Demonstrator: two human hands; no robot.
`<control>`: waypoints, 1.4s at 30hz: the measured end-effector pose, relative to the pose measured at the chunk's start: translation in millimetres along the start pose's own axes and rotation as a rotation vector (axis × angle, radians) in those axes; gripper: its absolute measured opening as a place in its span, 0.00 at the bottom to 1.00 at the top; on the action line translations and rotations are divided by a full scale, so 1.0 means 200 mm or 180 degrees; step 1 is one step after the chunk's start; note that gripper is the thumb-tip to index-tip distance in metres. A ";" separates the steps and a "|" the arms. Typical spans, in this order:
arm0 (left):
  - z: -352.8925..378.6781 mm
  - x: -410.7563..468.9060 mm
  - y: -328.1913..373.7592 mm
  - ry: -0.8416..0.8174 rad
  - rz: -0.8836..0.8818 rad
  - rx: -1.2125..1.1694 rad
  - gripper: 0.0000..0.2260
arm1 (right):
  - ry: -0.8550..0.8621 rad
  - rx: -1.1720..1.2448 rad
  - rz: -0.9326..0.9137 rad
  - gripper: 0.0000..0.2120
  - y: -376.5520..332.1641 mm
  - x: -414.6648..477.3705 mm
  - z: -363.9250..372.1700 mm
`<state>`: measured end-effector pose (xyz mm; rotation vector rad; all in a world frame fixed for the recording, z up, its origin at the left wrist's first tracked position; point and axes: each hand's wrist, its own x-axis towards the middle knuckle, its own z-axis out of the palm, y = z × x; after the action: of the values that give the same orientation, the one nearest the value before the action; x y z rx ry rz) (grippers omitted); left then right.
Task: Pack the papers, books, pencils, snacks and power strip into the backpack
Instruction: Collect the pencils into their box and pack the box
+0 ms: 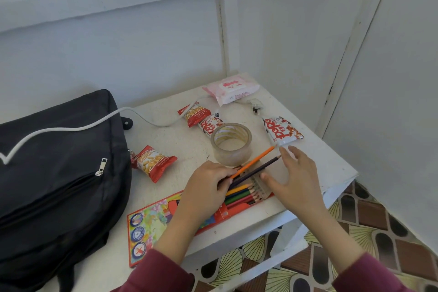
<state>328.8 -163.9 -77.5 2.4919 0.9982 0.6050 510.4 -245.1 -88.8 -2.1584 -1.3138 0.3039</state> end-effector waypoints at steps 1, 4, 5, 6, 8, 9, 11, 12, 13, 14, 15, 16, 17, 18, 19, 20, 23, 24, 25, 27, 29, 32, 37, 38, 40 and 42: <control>0.00 -0.01 0.00 0.0012 0.0010 0.0066 0.12 | -0.0021 -0.0117 0.0028 0.35 0.01 -0.01 0.01; 0.01 -0.05 -0.03 0.0126 0.0042 0.0361 0.09 | -0.0120 -0.0434 -0.0040 0.30 0.02 -0.03 0.03; 0.02 -0.06 -0.04 0.0199 0.0057 0.0472 0.09 | -0.0176 -0.0531 -0.0061 0.28 0.02 -0.04 0.04; 0.02 -0.07 -0.05 0.0272 0.0059 0.0562 0.10 | -0.0233 -0.0618 -0.0075 0.28 0.01 -0.05 0.04; 0.03 -0.10 -0.06 0.0389 -0.0011 0.0597 0.11 | -0.0275 -0.0787 -0.0159 0.34 0.00 -0.08 0.05; 0.02 -0.11 -0.07 0.0398 -0.0062 0.0566 0.12 | -0.0287 -0.0868 -0.0224 0.39 -0.01 -0.09 0.05; 0.02 -0.13 -0.07 0.0300 -0.0110 0.0550 0.17 | -0.0325 -0.0966 -0.0349 0.46 -0.02 -0.12 0.07; 0.01 -0.14 -0.07 0.0220 -0.0104 0.0557 0.18 | -0.0329 -0.0944 -0.0412 0.49 -0.01 -0.13 0.09; 0.01 -0.15 -0.06 0.0138 -0.0093 0.0546 0.19 | -0.0325 -0.0894 -0.0476 0.50 -0.02 -0.14 0.09; 0.01 -0.16 -0.06 0.0069 -0.0081 0.0526 0.19 | -0.0315 -0.0849 -0.0541 0.49 -0.02 -0.14 0.10; 0.02 -0.16 -0.06 0.0007 -0.0071 0.0514 0.19 | -0.0319 -0.0830 -0.0596 0.47 -0.03 -0.15 0.11; 0.02 -0.17 -0.06 -0.0038 -0.0056 0.0527 0.19 | -0.0342 -0.0841 -0.0643 0.46 -0.03 -0.16 0.11; 0.03 -0.17 -0.06 -0.0063 -0.0046 0.0561 0.19 | -0.0376 -0.0870 -0.0682 0.44 -0.04 -0.16 0.11; 0.03 -0.18 -0.07 -0.0069 -0.0039 0.0609 0.19 | -0.0412 -0.0905 -0.0715 0.43 -0.05 -0.17 0.11; 0.04 -0.18 -0.07 -0.0060 -0.0035 0.0651 0.18 | -0.0444 -0.0927 -0.0733 0.43 -0.05 -0.17 0.11; 0.04 -0.18 -0.07 -0.0041 -0.0026 0.0680 0.18 | -0.0461 -0.0934 -0.0737 0.42 -0.05 -0.18 0.11; 0.04 -0.18 -0.07 0.0029 -0.0008 0.0710 0.17 | -0.0475 -0.0930 -0.0716 0.42 -0.06 -0.18 0.10; 0.04 -0.18 -0.07 0.0053 -0.0010 0.0700 0.16 | -0.0468 -0.0912 -0.0710 0.42 -0.06 -0.18 0.10; 0.04 -0.18 -0.07 0.0087 -0.0011 0.0677 0.16 | -0.0470 -0.0906 -0.0698 0.44 -0.05 -0.18 0.10; 0.04 -0.19 -0.07 0.0196 -0.0039 0.0588 0.15 | -0.0467 -0.0922 -0.0667 0.46 -0.05 -0.17 0.10; 0.03 -0.19 -0.06 0.0299 -0.0119 0.0466 0.14 | -0.0447 -0.0914 -0.0630 0.47 -0.04 -0.17 0.10; 0.02 -0.19 -0.05 0.0284 -0.0197 0.0510 0.15 | -0.0424 -0.0923 -0.0609 0.47 -0.04 -0.17 0.10; 0.04 -0.21 -0.06 -0.0099 -0.0116 0.0786 0.21 | -0.0427 -0.1049 -0.0669 0.39 -0.04 -0.17 0.11; 0.03 -0.21 -0.06 -0.0154 -0.0144 0.0753 0.22 | -0.0415 -0.1031 -0.0679 0.37 -0.04 -0.17 0.11; 0.02 -0.22 -0.05 -0.0220 -0.0176 0.0670 0.25 | -0.0380 -0.0912 -0.0704 0.37 -0.03 -0.17 0.11; 0.01 -0.22 -0.05 -0.0313 -0.0160 0.0639 0.29 | -0.0321 -0.0767 -0.0710 0.39 -0.02 -0.16 0.11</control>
<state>295.2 -189.0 -94.6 2.6311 1.1298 0.3791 481.3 -263.6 -106.2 -2.1851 -1.7082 0.1734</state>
